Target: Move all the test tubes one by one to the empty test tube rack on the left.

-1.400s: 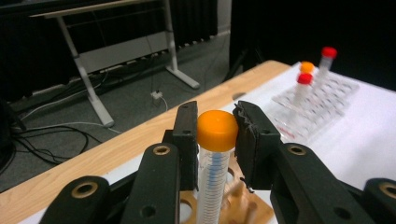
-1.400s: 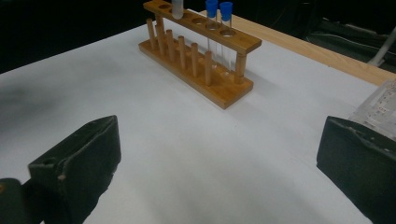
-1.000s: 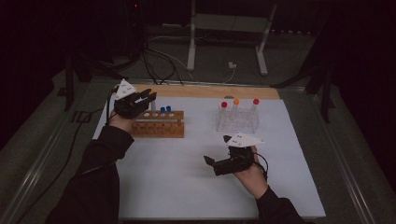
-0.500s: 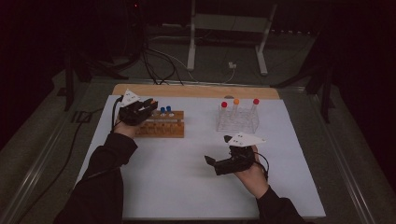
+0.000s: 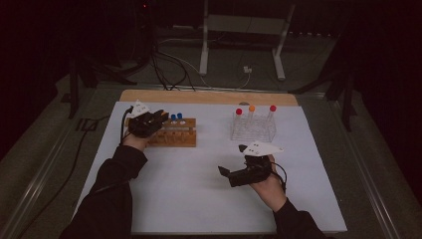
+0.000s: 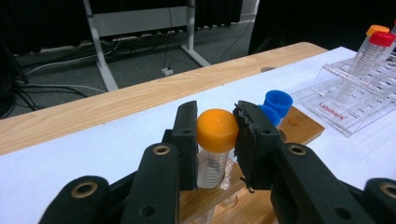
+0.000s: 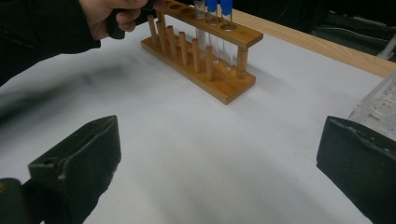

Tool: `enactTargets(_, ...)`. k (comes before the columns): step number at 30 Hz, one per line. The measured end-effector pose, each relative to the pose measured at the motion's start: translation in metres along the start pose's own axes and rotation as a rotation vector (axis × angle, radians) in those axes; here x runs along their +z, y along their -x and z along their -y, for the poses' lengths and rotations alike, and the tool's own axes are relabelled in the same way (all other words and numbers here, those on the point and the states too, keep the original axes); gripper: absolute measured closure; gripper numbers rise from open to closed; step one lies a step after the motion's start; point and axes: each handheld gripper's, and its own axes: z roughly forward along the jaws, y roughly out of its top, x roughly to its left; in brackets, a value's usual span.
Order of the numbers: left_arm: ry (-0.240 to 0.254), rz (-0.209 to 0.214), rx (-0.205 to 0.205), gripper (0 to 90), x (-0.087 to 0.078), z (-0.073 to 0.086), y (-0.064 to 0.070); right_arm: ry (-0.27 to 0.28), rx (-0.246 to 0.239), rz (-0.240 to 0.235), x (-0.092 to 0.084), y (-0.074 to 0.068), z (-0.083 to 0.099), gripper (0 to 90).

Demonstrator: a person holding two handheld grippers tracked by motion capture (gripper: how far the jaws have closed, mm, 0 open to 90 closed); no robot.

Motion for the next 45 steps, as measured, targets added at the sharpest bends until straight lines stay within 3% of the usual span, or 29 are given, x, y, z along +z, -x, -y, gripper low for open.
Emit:
enactTargets(9, -0.043, -0.006, 0.022, 69.4, -0.002, -0.004, 0.001, 0.011, -0.003, -0.002, -0.003, 0.001, -0.002, 0.0)
enactTargets(15, -0.030, 0.001, 0.031, 55.8, -0.014, -0.010, 0.004, 0.036, 0.013, 0.017, -0.010, 0.011, -0.007, 0.0)
enactTargets(19, -0.011, 0.013, 0.042, 42.4, -0.027, -0.016, 0.008, 0.084, 0.036, 0.030, -0.019, 0.024, -0.013, 0.0)
enactTargets(25, 0.002, 0.077, 0.046, 28.5, -0.049, -0.023, 0.020, 0.097, 0.039, 0.055, -0.026, 0.043, -0.021, 0.0)
enactTargets(32, -0.016, 0.148, 0.073, 9.3, -0.070, -0.019, 0.036, 0.078, 0.045, 0.138, -0.023, 0.068, -0.022, 0.0)
enactTargets(39, -0.031, 0.217, 0.096, 3.1, -0.089, -0.001, 0.055, 0.059, 0.103, 0.232, -0.011, 0.099, -0.016, 0.5)
enactTargets(41, -0.037, 0.232, 0.099, 3.1, -0.093, 0.006, 0.060, 0.056, 0.131, 0.269, -0.007, 0.107, -0.016, 10.2)
enactTargets(43, -0.043, 0.238, 0.107, 3.1, -0.096, 0.013, 0.065, 0.045, 0.146, 0.294, -0.003, 0.113, -0.015, 13.8)
enactTargets(45, -0.050, 0.252, 0.106, 3.1, -0.097, 0.020, 0.069, 0.035, 0.153, 0.290, 0.001, 0.118, -0.014, 20.5)
